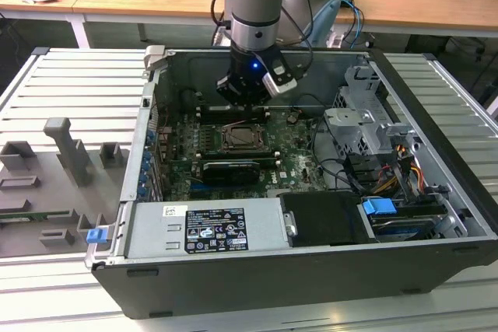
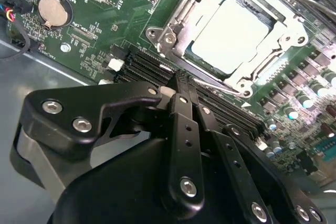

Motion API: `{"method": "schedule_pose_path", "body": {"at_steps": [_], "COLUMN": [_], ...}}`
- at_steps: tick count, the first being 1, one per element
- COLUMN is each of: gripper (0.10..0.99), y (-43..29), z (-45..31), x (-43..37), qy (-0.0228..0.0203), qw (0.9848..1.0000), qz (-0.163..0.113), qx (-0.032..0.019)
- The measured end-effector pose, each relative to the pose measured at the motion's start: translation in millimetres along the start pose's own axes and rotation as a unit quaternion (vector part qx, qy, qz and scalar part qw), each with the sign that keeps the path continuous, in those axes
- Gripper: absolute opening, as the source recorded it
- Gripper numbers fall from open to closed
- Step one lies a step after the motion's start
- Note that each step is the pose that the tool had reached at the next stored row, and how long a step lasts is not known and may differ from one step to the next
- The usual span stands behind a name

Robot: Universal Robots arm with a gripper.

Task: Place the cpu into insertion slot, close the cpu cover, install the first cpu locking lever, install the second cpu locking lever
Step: 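Install the first cpu locking lever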

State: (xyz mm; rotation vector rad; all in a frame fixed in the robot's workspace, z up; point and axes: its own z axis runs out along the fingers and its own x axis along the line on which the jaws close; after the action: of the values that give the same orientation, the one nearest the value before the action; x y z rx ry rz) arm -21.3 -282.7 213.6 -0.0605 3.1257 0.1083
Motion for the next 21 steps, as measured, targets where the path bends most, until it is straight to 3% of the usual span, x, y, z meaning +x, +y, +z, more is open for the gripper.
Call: {"method": "schedule_pose_path", "body": {"at_steps": [11,21], "gripper": [0.106,0.106], "y": [-0.9,-2.0], "z": [9.7,11.7], "x": [-3.1,-3.4], "qy": [0.0003,0.0001], "qw": [1.0,1.0], "qz": [0.0,0.0], "qx": [0.0013,0.0016]}}
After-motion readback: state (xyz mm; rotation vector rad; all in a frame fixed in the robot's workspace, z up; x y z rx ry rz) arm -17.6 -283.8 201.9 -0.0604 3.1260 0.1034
